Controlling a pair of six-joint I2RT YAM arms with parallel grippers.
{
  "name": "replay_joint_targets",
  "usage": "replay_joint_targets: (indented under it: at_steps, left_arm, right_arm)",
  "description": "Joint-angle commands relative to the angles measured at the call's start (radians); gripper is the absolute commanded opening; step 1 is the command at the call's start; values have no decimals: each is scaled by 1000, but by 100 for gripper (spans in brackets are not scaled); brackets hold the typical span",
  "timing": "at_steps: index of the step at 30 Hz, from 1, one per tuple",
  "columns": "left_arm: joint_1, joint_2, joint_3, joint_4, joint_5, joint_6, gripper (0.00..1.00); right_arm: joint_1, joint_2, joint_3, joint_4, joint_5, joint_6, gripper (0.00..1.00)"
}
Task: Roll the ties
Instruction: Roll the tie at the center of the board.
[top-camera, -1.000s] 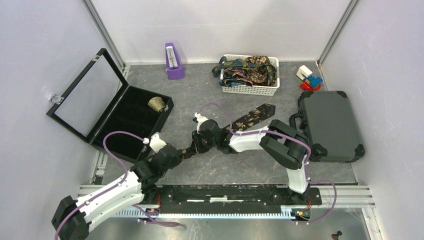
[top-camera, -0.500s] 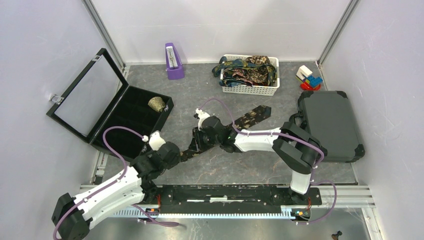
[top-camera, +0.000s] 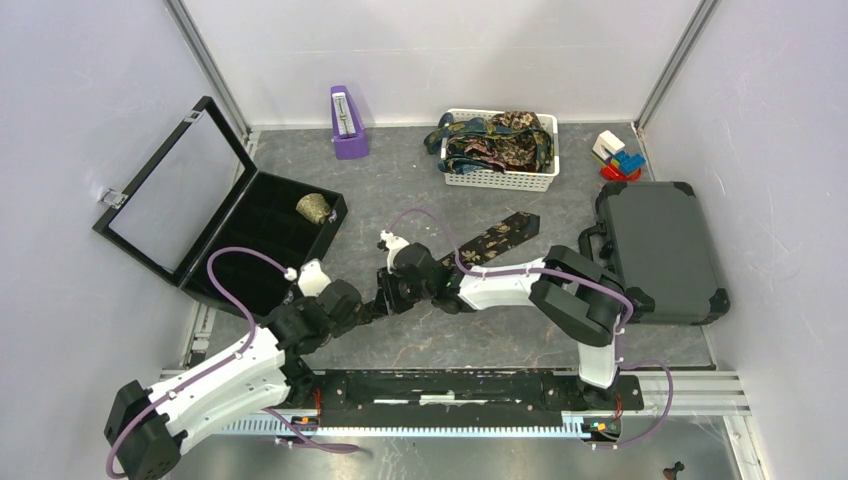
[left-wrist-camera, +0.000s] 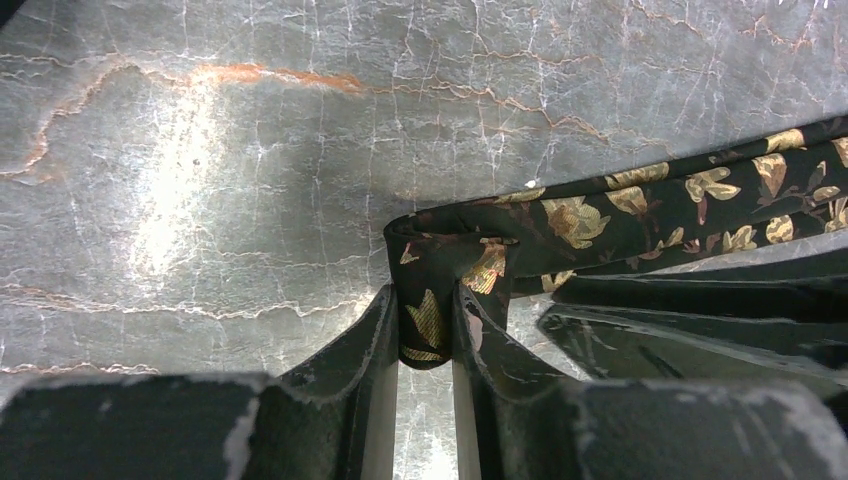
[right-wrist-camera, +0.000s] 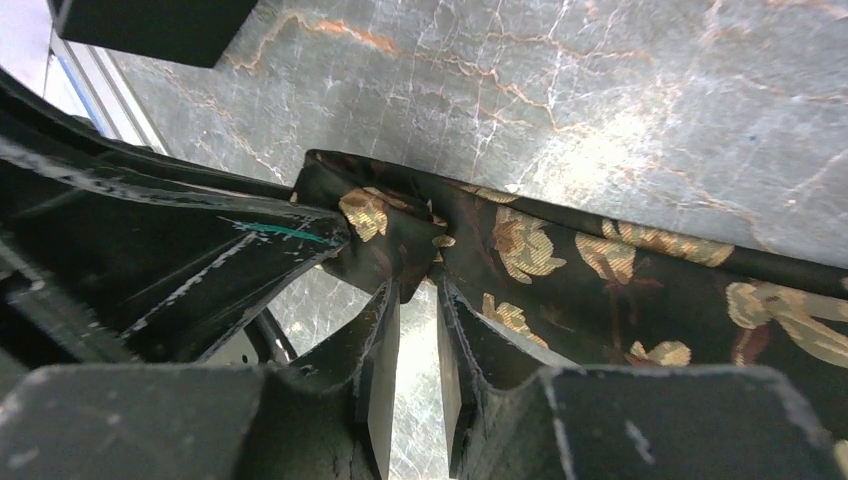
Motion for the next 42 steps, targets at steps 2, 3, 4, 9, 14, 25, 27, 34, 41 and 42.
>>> replay_joint_targets:
  at_steps: [2, 3, 4, 9, 14, 25, 27, 34, 41, 42]
  left_arm:
    - [1, -10, 46, -37, -43, 39, 9]
    - [1, -8, 46, -38, -42, 39, 9]
    - [1, -6, 47, -38, -42, 40, 9]
    - [1, 2, 56, -41, -40, 46, 9]
    - [1, 12, 79, -62, -49, 54, 9]
    - [1, 45, 127, -118, -77, 67, 8]
    - [1, 48, 127, -120, -80, 71, 8]
    - [1, 48, 127, -120, -81, 73, 7]
    - [1, 47, 138, -143, -92, 78, 6]
    - [1, 46, 138, -144, -94, 79, 6]
  right_arm:
    - [11, 53, 65, 38, -25, 14, 26]
    - [13, 62, 70, 43, -29, 15, 26]
    - [15, 70, 76, 46, -33, 18, 26]
    - [26, 102, 105, 55, -41, 22, 25]
    - [35, 129, 126, 55, -48, 24, 25]
    - [37, 124, 150, 22, -33, -4, 24]
    - [30, 103, 137, 12, -24, -15, 24]
    - [-19, 41, 76, 11, 2, -35, 24]
    - [-51, 47, 48, 1, 35, -56, 23]
    - [-54, 52, 42, 0, 42, -58, 23]
